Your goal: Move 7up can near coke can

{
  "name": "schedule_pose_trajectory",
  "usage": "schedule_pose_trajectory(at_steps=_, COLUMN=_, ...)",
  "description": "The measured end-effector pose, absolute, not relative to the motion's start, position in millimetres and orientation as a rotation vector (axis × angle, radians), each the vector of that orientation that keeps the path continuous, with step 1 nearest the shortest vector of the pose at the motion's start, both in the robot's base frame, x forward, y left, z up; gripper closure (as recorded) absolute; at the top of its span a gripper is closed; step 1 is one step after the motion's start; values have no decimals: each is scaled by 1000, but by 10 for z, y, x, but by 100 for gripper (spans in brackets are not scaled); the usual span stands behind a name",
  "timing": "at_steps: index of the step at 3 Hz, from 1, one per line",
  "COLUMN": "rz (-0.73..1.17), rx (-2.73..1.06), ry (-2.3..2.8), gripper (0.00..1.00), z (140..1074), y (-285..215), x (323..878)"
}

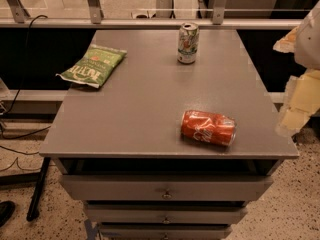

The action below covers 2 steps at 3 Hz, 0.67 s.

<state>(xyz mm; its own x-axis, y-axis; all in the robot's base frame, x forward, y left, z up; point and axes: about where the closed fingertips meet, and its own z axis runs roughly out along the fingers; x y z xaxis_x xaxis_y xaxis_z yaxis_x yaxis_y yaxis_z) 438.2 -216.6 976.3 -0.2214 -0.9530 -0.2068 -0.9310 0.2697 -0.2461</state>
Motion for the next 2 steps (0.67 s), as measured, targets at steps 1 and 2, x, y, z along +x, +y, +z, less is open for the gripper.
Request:
schedule_pose_trajectory(at_steps=1, rz=-99, rx=-1724, ry=2231, gripper=0, z=9764, y=-2166, x=4382)
schedule_pose_trajectory(at_steps=2, rz=-90, rx=-1654, ry=2205, gripper=0, z=9774, y=-2207, x=4589)
